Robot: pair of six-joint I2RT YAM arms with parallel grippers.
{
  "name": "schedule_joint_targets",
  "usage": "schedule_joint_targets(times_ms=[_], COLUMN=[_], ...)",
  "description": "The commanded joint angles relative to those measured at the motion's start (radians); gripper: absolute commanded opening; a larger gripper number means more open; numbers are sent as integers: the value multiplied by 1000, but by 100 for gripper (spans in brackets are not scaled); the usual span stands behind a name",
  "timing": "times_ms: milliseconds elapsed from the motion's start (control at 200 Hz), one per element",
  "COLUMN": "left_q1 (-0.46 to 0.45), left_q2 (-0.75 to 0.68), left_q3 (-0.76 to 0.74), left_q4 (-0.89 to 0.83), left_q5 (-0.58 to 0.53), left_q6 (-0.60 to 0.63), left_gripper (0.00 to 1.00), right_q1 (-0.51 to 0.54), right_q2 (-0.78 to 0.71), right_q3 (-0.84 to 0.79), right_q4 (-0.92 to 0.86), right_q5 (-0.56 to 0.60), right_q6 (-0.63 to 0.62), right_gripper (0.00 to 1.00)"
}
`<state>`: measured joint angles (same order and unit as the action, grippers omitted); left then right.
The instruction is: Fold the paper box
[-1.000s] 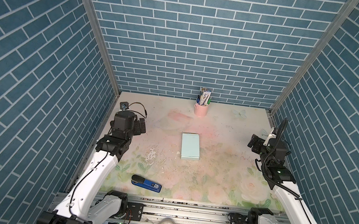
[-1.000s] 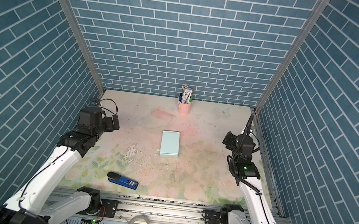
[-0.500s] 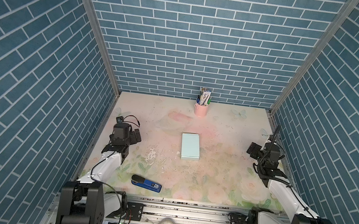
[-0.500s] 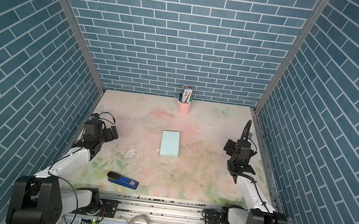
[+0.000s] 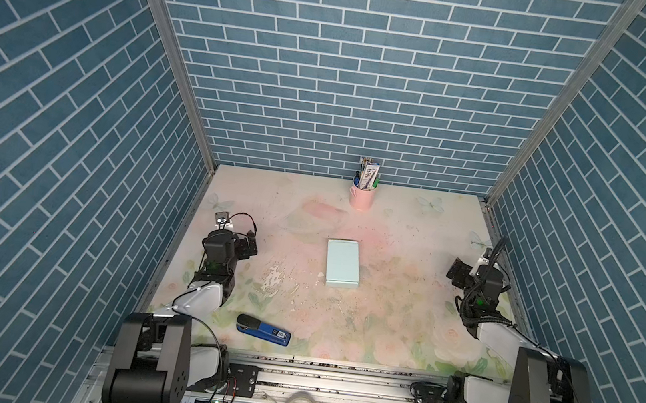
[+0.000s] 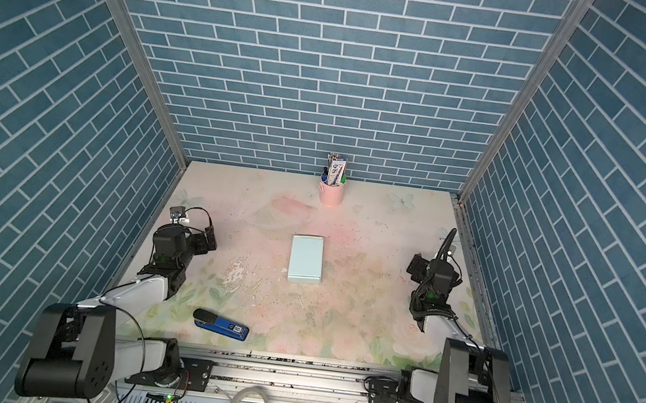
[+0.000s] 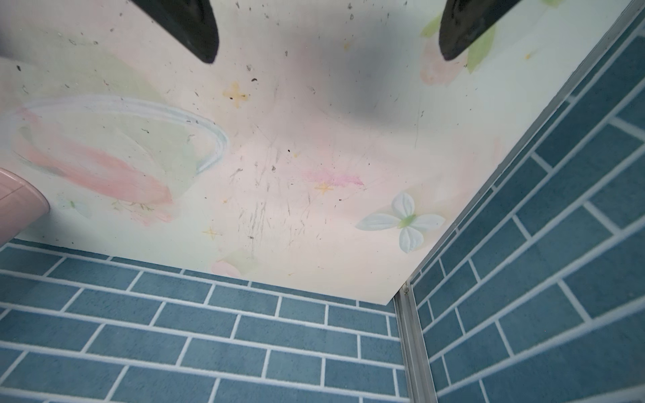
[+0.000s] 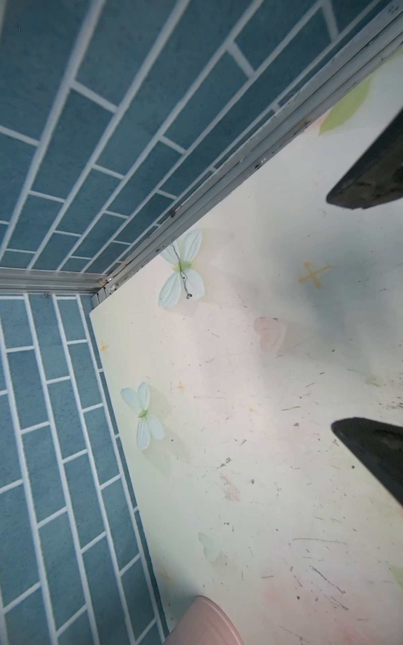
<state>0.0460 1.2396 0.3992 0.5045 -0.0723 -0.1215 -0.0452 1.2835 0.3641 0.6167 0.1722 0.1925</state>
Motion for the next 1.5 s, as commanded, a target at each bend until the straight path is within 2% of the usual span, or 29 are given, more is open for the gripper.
schedule_joint_targets(times_ms=[0,70,125,215,295,350,380,405,455,490,535,565,705,725,745,1495], left_q1=[-6,-1,3,2,-3,-31,-56,-72,-92,-91,-89,-89,-89,-89,-89,-94], left_q2=[39,71,69,90,194,304,290,267,302,278,297,287,289,292,288,289], left_q3=[-47,-93,-85,-79,-120,-113,-65,-5,-24,-6,-19,-13,-13,-16,-14,-13], left_q4=[169,294,273,295,467,579,469,298,408,319,386,348,365,372,358,361], left_q5=[34,65,73,89,75,17,-31,-55,-83,-75,-77,-74,-75,-76,-76,-73], left_q6=[70,90,95,117,123,138,150,156,180,172,174,168,170,171,169,179], left_gripper=[100,100,99,99,99,99,100,99,100,100,100,100,100,100,100,100], right_q1=[-4,-8,-10,-10,-10,-10,-10,-10,-11,-10,-10,-10,-5,-5,-5,-4], right_q2=[57,79,98,178,282,246,265,272,250,264,257,261,262,264,263,258], right_q3=[-27,-44,-49,-100,-136,-132,-128,-125,-103,-75,-7,34,32,32,32,22], right_q4=[160,238,252,424,604,535,564,566,486,460,310,245,250,251,253,265], right_q5=[6,-18,-24,-42,-63,-59,-76,-90,-109,-115,-109,-114,-120,-120,-120,-129], right_q6=[-60,-78,-75,-87,-96,-90,-94,-100,-112,-114,-110,-118,-126,-126,-126,-130], right_gripper=[93,93,93,93,93,93,93,93,92,92,91,91,91,97,99,99])
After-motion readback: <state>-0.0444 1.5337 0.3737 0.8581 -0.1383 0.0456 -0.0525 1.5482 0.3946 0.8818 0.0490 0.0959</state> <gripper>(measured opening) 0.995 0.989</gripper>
